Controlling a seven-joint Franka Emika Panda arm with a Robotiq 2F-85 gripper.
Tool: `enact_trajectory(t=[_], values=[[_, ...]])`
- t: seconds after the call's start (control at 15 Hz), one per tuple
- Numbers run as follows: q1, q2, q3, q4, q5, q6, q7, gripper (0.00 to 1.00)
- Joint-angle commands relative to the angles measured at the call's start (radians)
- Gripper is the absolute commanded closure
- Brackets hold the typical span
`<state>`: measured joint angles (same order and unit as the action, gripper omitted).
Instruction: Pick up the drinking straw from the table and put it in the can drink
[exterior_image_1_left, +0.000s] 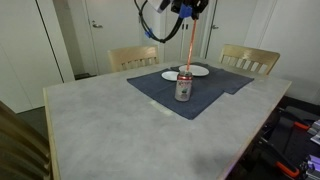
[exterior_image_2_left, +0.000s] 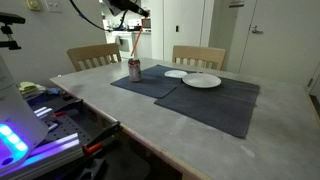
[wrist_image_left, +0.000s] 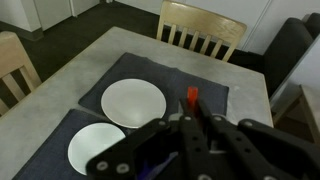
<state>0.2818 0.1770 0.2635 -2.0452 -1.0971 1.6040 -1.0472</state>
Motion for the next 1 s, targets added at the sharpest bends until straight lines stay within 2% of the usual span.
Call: enact_trajectory(t=[0.0,0.6,0.93], values=[[0.003,0.030,0.010,0.008,-0.023,-0.004,0.025,0.98],[0.010,0.069,0.015,0.016,-0.058,0.001,0.134,0.98],[0.024,0.078,0.030,0.007,-0.054,-0.006,0.149,0.98]])
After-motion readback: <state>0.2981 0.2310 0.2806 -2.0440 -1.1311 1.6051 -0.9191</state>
